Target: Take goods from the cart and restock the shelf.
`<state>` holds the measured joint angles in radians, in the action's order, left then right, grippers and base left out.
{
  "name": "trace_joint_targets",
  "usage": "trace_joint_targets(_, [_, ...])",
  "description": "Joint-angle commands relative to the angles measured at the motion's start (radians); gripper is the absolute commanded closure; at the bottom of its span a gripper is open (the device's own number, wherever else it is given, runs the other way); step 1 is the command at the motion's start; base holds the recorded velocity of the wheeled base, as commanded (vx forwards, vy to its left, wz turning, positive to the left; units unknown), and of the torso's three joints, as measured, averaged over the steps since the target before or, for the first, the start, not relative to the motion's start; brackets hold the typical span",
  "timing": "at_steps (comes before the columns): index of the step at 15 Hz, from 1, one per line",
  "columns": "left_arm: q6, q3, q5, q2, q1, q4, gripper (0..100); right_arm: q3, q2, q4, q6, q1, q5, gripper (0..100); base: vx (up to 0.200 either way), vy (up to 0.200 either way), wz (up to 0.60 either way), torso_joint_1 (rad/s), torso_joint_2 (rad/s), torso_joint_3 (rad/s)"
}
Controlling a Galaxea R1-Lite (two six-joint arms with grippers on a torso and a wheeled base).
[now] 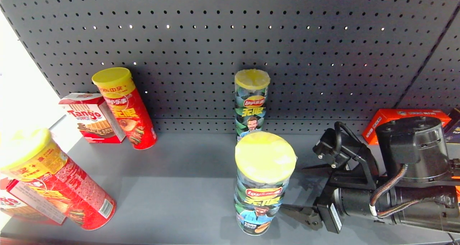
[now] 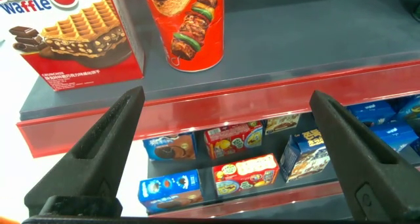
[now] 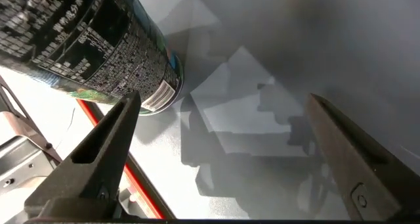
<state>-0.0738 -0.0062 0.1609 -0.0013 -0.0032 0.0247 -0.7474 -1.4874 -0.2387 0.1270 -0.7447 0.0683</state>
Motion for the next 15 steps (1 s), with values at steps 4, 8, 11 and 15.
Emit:
trace_joint_targets(4, [0.000,0.000,0.000,0.001,0.000,0.000,0,0.005,0.102,-0.017,-0.001,0.084,-0.002,0,0.000,0.000,0.00,0.000,0.00,0.000])
trace_joint_targets(8, [-0.001,0.000,0.000,0.001,0.000,0.000,0,0.014,0.329,-0.019,-0.007,0.292,-0.021,0,0.000,0.000,0.00,0.000,0.00,0.000])
trace_joint_targets(11, [-0.004,0.000,0.000,0.001,0.000,0.000,0,0.099,0.546,-0.013,-0.009,0.481,-0.021,0,0.000,0.000,0.00,0.000,0.00,0.000])
trace_joint_targets(15, [-0.007,0.000,0.002,0.001,0.000,0.000,0,0.404,0.940,-0.010,-0.010,0.694,-0.091,0,0.000,0.000,0.00,0.000,0.00,0.000])
